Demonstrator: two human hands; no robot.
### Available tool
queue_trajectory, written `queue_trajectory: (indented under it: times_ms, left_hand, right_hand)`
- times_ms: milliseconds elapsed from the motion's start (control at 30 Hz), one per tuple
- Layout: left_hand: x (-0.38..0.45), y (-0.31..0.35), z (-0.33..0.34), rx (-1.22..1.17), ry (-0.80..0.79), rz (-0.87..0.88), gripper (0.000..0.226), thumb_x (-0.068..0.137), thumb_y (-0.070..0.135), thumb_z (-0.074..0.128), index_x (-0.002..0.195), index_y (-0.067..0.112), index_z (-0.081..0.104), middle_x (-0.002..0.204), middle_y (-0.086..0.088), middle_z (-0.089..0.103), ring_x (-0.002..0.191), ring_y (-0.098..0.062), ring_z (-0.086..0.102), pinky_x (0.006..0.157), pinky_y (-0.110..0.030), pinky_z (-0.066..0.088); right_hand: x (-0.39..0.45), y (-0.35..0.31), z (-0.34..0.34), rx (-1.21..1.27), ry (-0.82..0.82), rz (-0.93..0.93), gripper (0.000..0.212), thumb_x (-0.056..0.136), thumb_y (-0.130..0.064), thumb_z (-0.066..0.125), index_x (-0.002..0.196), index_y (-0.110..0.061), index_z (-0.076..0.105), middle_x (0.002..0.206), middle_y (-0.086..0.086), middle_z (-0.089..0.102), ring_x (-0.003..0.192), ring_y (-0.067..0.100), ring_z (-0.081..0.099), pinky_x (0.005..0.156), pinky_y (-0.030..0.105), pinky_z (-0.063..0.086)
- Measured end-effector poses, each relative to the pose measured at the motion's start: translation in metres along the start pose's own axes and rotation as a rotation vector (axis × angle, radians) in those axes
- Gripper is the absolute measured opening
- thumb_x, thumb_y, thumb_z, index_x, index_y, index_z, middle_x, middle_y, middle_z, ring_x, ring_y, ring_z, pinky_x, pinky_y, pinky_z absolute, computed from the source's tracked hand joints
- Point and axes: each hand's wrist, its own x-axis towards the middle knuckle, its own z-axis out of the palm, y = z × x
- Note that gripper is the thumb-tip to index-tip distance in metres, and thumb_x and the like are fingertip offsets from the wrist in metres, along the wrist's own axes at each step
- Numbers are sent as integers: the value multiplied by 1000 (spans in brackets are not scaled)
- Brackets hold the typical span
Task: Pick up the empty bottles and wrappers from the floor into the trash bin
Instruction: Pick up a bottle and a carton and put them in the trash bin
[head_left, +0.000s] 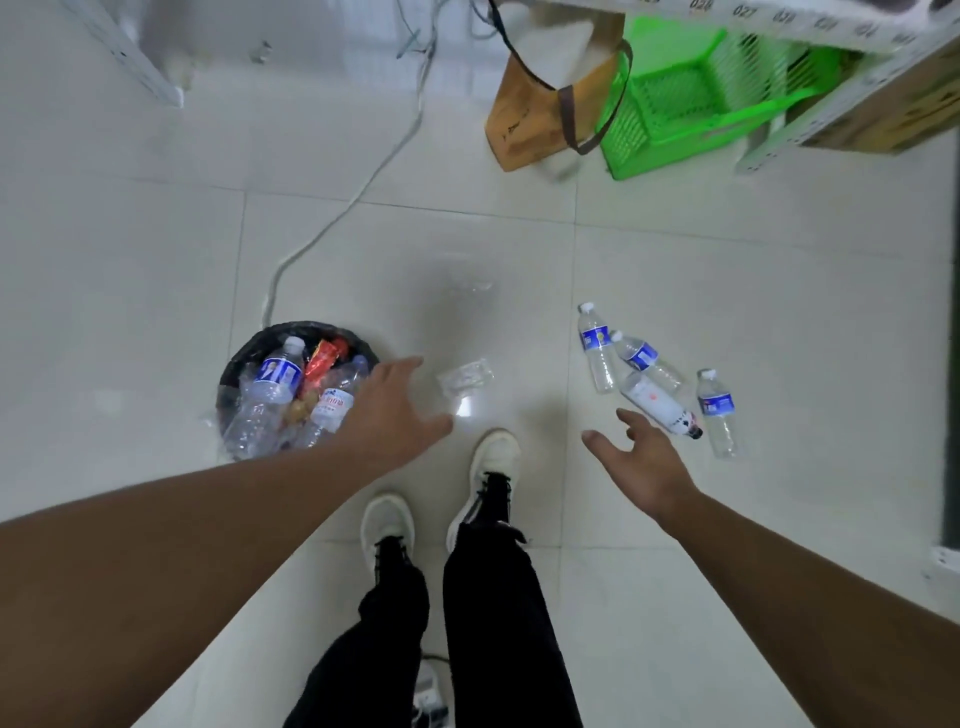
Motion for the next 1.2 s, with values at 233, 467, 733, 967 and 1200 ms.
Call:
queue_trajectory:
  times_ms: [233,467,733,967,1200]
  left_hand:
    - [-27,9,28,22,-61,-6,109,64,68,71,160,29,41,159,-4,45,145,-26,46,121,-44,40]
    - [-42,21,83,37,-49,-58,101,75,58,83,161,29,41,162,-4,42,151,-24,40,124,-40,34]
    - [-39,59,131,226,-18,-92,99,75,58,84,160,29,43,158,-11,46,148,-33,44,121,-47,38]
    - [-37,115,157,170,49,-158,96,79,53,86,161,31,41,161,-9,43,150,-31,42,121,-46,37]
    - [-22,139,171,149,54,-134,96,78,53,82,160,35,37,161,-5,42,150,-30,42,120,-45,38]
  right_hand:
    - [-29,43,-26,47,44,45,88,94,-66,71,168,-31,38,166,10,45,148,29,51,113,44,45]
    - [-11,96,-50,79,18,58,85,95,-63,70,167,-31,38,164,11,45,145,29,53,101,36,42]
    - [5,160,-104,68,-38,23,90,93,-63,74,168,-26,39,166,13,44,152,29,48,117,40,41]
    - [26,198,-157,91,-29,34,90,93,-61,74,167,-22,40,166,15,46,151,30,50,114,42,44]
    - [43,205,-160,62,-64,-4,90,95,-57,74,169,-21,38,166,16,45,150,31,50,117,43,42]
